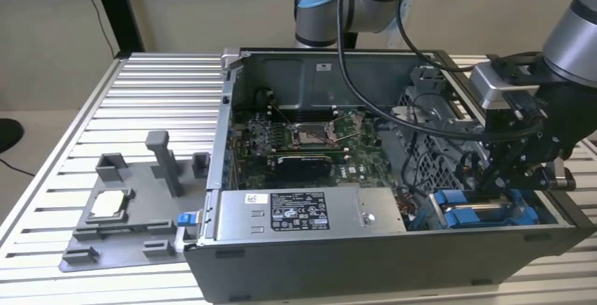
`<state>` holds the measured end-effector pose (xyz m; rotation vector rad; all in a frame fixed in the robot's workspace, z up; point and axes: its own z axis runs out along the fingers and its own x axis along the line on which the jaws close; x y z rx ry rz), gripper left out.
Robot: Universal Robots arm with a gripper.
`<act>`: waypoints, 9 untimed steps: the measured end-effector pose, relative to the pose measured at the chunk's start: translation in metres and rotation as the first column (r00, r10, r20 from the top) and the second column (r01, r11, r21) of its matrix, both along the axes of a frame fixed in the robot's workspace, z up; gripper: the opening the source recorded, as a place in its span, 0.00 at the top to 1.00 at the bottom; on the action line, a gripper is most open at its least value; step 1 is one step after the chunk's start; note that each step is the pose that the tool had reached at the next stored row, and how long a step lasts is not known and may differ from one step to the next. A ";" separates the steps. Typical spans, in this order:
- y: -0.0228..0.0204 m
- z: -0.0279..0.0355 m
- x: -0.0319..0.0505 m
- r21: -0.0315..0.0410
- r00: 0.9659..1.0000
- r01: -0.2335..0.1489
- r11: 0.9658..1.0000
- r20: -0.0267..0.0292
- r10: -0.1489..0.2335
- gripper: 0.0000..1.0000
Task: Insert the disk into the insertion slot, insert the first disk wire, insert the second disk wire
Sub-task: 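Insert the second disk wire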
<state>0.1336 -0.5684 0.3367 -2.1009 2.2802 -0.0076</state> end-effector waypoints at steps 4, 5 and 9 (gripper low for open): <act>-0.0001 -0.0002 0.0000 0.000 1.000 0.000 1.000 0.000 0.000 1.00; -0.0001 -0.0002 0.0000 0.000 1.000 0.000 1.000 0.000 0.000 1.00; -0.0001 -0.0003 0.0000 0.000 1.000 0.000 1.000 0.000 0.000 1.00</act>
